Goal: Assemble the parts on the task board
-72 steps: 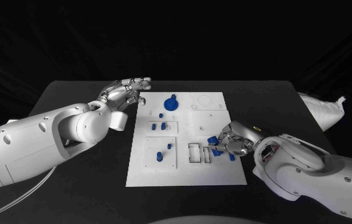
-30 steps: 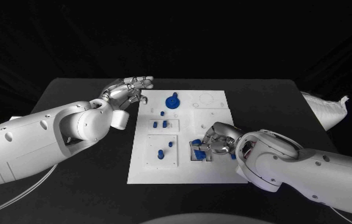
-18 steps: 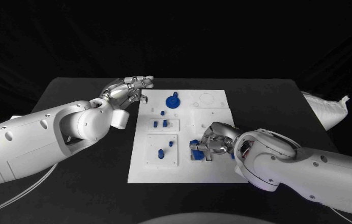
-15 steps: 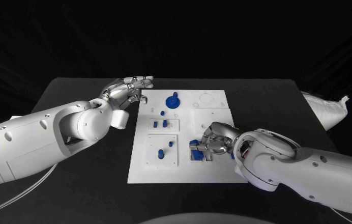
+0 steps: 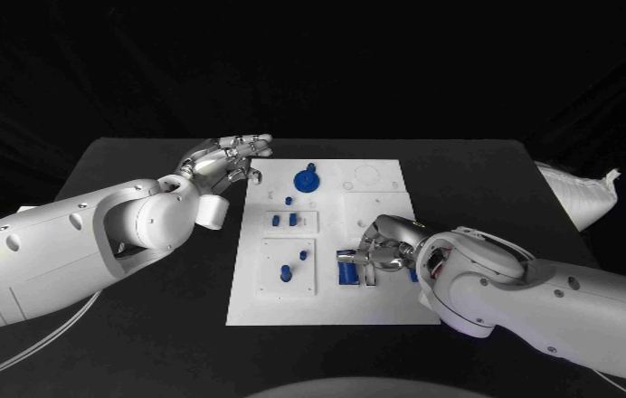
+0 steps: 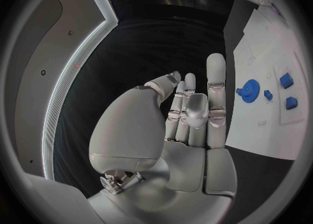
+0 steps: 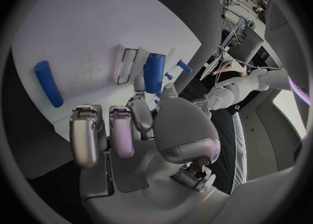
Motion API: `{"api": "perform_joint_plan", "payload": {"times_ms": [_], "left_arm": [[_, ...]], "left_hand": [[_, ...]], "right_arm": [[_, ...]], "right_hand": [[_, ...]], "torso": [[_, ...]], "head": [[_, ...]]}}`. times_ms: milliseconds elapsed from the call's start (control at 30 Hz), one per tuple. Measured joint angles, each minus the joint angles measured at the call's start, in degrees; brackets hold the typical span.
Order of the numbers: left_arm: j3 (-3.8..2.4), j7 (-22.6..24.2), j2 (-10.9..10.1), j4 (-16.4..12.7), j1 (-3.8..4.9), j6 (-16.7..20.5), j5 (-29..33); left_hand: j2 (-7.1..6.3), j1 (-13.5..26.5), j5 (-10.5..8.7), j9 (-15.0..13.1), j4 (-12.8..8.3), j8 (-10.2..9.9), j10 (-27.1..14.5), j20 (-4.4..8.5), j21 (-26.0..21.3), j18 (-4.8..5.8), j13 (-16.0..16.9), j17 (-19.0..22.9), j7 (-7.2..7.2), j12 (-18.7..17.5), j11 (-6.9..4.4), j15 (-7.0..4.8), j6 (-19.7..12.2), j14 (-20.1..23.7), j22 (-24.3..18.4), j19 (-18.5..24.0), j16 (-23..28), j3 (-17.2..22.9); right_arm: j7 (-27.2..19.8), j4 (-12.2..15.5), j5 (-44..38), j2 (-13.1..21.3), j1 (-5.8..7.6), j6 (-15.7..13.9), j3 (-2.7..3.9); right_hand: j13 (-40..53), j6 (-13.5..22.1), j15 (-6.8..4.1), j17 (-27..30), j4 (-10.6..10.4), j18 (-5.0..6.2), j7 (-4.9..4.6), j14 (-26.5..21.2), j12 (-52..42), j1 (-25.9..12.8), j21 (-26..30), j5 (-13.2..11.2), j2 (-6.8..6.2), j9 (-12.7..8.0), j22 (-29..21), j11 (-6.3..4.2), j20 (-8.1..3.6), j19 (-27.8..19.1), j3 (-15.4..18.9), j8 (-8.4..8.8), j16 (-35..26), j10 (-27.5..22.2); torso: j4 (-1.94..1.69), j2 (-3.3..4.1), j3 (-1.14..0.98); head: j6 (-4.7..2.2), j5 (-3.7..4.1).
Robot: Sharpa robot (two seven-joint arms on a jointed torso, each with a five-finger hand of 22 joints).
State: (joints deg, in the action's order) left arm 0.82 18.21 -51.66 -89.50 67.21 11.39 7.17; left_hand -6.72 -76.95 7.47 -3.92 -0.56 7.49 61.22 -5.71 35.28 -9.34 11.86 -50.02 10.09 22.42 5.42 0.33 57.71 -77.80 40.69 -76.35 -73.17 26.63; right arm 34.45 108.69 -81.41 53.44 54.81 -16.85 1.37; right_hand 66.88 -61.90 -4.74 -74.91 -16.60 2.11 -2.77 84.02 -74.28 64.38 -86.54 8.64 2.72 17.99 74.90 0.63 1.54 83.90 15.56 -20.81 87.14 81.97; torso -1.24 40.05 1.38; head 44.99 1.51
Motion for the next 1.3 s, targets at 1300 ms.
{"api": "perform_joint_plan", "payload": {"times_ms": [1300], "left_arm": [[0.03,-0.09,-0.07,0.37,0.0,-0.07,-0.01]], "left_hand": [[0.0,0.0,0.0,0.0,0.0,0.22,-0.21,0.0,-0.22,-0.01,-0.02,0.17,0.0,0.21,-0.21,-0.21,0.0,0.2,0.0,0.0,0.0,0.0]], "right_arm": [[-22.83,3.11,-8.48,6.75,1.42,-4.51,-0.05]], "right_hand": [[15.96,11.27,2.11,-0.03,15.46,0.02,-2.88,-0.08,-9.56,25.61,0.0,1.9,-2.64,-3.12,0.02,1.82,1.56,0.1,-7.54,10.87,0.96,-0.01]], "torso": [[-0.01,-0.05,0.0]], "head": [[0.24,-0.14]]}}
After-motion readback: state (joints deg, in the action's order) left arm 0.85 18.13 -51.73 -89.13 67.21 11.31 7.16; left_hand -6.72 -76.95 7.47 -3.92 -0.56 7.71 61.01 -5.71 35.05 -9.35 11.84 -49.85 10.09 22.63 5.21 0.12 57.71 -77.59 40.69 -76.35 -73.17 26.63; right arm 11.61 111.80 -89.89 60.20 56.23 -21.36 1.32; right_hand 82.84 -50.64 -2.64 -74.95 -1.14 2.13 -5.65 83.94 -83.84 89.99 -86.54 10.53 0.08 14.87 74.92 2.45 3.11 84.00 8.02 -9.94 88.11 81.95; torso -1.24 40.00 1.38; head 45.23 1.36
